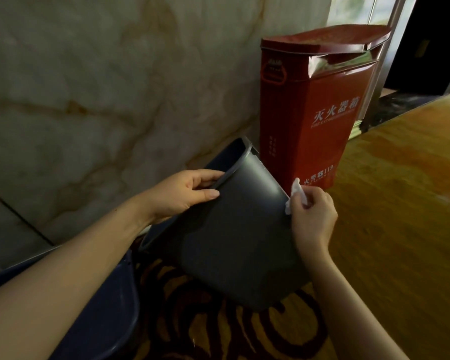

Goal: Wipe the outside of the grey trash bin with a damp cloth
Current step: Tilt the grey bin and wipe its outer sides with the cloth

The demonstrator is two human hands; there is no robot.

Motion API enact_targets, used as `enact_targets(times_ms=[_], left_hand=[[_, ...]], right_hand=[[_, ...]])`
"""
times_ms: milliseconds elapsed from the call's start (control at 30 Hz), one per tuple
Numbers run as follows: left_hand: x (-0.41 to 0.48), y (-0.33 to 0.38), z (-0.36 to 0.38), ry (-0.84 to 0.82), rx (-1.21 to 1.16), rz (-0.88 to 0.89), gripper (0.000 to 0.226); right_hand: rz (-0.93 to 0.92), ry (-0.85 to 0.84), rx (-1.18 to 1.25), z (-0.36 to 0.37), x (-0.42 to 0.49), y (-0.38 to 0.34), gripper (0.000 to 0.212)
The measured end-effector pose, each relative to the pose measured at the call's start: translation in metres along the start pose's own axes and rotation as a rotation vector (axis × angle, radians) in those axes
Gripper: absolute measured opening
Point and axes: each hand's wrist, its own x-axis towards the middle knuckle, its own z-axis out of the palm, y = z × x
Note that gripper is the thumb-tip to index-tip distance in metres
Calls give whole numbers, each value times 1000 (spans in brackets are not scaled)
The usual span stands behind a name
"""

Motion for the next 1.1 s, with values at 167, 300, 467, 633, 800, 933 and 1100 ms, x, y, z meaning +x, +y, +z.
enact_targets(times_ms=[167,300,467,633,800,933,1100], left_hand=[[7,7,9,-29,79,22,37],[8,11,17,-28,102,76,32],[15,16,21,-36,116,61,37],[21,17,24,-64,118,35,39],[20,12,14,-98,85,-8,37],[13,6,-3,-80,24,-45,35],[13,23,-14,-96,-185,-141,30]], right_hand=[[-586,5,95,11,-37,-49,15],[-681,-25,106,27,-44,-60,18],[-618,63,139,29,-34,-53,18],[-613,123,149,25,-32,-47,16],[-453,122,87,16,-18,-40,13],[-195,-96,24,4,5,-24,9],[-74,-165,-6,-2,-5,-6,12]])
